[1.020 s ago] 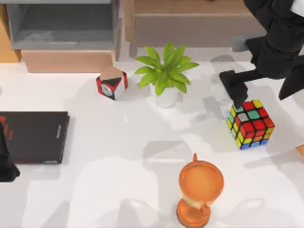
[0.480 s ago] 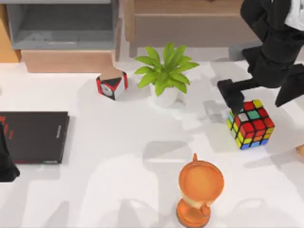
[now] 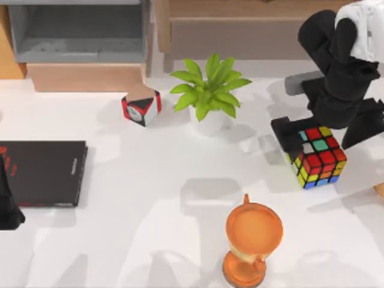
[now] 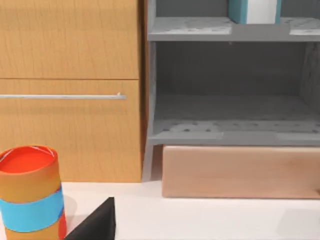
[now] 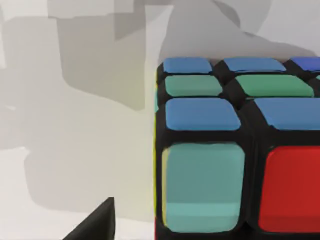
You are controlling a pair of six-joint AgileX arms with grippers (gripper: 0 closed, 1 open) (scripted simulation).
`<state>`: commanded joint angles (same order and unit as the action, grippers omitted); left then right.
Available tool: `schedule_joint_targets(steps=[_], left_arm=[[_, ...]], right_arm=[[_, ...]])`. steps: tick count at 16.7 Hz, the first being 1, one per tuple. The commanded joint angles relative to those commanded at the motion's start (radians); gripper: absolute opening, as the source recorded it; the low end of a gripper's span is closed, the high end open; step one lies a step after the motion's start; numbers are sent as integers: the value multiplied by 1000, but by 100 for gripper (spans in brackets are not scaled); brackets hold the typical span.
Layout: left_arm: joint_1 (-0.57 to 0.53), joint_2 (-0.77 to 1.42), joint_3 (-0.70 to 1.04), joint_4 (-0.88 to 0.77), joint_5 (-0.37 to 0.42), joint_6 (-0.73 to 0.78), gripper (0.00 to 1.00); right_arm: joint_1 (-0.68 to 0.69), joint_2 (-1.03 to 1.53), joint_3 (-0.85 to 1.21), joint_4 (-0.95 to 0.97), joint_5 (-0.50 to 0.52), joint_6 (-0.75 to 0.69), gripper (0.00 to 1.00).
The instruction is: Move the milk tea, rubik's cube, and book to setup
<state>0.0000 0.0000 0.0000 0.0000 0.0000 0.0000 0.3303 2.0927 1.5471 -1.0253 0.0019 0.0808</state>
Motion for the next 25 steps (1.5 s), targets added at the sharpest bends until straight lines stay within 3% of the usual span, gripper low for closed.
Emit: schedule_joint_targets(steps=[1,14,25], left_arm=[[0,0,0,0,0,0,100],[0,0,0,0,0,0,100],[0,0,0,0,0,0,100]], right_arm=[[0,0,0,0,0,0,100],[0,0,0,0,0,0,2],[-3,-6,13,-16,1,1,0]])
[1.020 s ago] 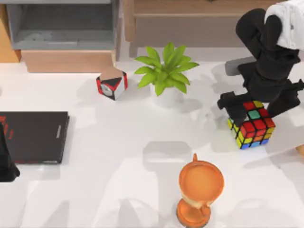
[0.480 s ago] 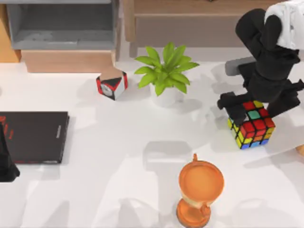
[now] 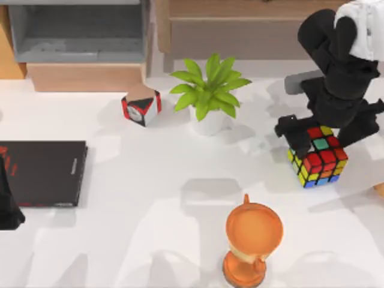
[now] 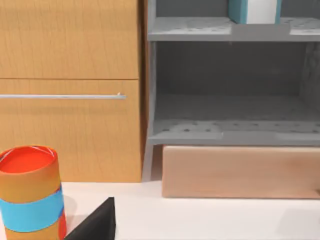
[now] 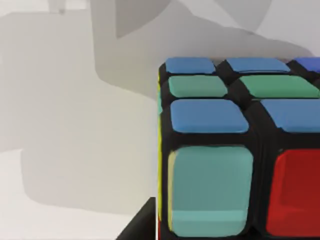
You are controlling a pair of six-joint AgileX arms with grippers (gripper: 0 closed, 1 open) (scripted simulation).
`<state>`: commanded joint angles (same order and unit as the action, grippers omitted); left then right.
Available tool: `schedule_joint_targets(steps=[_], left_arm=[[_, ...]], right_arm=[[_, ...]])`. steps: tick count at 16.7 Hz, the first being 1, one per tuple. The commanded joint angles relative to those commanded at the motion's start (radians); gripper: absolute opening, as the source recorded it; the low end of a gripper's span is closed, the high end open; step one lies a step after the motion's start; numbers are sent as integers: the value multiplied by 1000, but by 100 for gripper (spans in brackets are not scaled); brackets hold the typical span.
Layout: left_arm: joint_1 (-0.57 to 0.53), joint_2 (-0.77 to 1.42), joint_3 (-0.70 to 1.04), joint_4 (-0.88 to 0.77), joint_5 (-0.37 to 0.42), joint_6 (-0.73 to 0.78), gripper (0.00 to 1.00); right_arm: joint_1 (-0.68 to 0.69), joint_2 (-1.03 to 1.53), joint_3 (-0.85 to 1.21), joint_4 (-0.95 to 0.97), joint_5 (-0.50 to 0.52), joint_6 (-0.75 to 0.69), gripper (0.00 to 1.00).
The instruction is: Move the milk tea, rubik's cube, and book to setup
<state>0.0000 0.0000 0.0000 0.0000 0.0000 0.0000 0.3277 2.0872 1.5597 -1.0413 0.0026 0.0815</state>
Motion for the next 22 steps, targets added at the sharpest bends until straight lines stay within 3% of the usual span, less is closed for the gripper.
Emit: schedule_joint_targets(steps=[9,13,17,22], left_arm=[[0,0,0,0,0,0,100],[0,0,0,0,0,0,100],[0,0,0,0,0,0,100],[0,0,0,0,0,0,100]], right_arm=[[0,-22,64,-89,0,1,0],[-16,-95,62,-33,68,22,0],[-6,-259,46,174,194,46,0],[65,-432,27,594,362,35,0]])
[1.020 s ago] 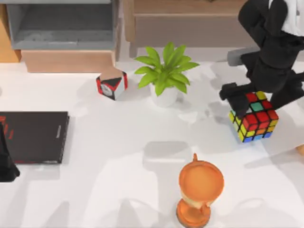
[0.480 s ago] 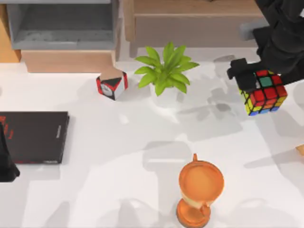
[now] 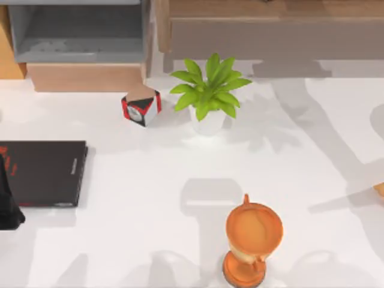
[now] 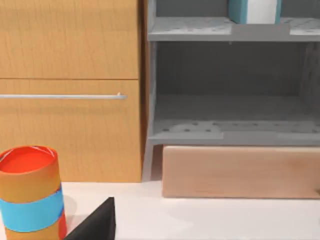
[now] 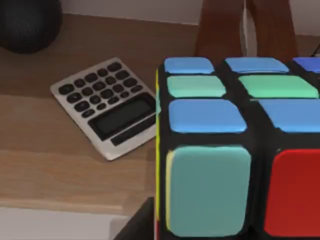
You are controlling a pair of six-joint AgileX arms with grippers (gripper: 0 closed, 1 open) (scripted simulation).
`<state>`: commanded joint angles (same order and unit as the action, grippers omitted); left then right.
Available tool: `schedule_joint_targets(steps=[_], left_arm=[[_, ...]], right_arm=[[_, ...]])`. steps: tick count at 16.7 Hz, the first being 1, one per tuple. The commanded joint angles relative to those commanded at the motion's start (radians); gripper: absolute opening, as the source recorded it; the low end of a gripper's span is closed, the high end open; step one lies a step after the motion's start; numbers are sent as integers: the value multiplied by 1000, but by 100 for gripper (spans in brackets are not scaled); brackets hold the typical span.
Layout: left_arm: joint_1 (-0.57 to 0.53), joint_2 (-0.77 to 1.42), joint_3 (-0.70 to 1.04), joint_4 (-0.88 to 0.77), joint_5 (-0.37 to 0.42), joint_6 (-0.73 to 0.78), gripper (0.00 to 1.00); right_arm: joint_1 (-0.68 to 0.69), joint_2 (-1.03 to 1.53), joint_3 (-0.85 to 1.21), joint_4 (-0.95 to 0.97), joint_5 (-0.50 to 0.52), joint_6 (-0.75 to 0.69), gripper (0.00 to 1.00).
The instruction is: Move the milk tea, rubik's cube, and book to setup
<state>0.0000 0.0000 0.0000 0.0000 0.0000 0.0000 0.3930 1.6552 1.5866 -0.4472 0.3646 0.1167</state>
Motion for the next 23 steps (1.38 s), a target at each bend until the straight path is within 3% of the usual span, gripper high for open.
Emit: schedule_joint_targets(steps=[4,8,16,23], left_arm=[[0,0,0,0,0,0,100],[0,0,0,0,0,0,100],[0,0,0,0,0,0,100],[0,0,0,0,0,0,100]], right_arm=[[68,-42,-15,323,105,-44,0],[108,-2,-22,511,168,-90,0],[98,11,-13,548,182,-91,0],[-18,139,227,587,199,-31,0]])
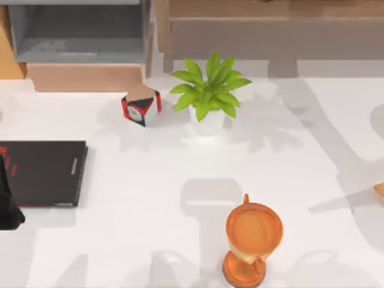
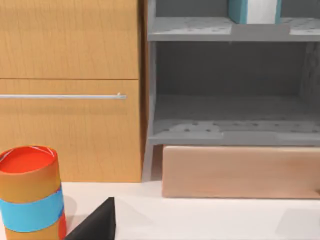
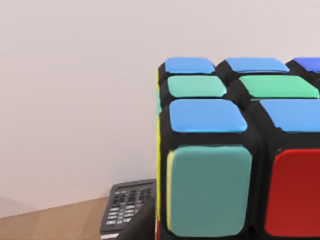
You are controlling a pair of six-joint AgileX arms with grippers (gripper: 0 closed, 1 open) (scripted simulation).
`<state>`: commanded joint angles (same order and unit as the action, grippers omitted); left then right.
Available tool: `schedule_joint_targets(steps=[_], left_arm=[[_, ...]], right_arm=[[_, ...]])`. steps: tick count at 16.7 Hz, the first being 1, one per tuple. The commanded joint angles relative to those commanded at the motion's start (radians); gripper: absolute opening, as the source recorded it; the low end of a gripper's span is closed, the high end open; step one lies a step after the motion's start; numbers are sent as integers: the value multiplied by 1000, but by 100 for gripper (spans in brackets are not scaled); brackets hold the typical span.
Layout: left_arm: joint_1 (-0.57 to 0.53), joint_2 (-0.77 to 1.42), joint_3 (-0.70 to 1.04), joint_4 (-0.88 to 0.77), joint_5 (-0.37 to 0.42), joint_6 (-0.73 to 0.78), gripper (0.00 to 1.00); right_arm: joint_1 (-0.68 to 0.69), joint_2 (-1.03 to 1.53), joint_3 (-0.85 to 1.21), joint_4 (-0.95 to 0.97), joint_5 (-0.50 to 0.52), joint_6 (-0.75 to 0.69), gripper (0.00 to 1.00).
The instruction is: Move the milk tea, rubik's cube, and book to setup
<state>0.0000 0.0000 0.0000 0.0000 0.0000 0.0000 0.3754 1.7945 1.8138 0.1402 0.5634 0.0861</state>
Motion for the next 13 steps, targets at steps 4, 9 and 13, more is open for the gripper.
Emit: schedule_joint_targets(steps=[4,9,13], left_arm=[[0,0,0,0,0,0,100],[0,0,0,0,0,0,100],[0,0,0,0,0,0,100]], right_arm=[[-1,137,158,-63,-63,-26,0],[18,242,226,-149,-127,-73,0],[18,242,226,-149,-127,-73,8]])
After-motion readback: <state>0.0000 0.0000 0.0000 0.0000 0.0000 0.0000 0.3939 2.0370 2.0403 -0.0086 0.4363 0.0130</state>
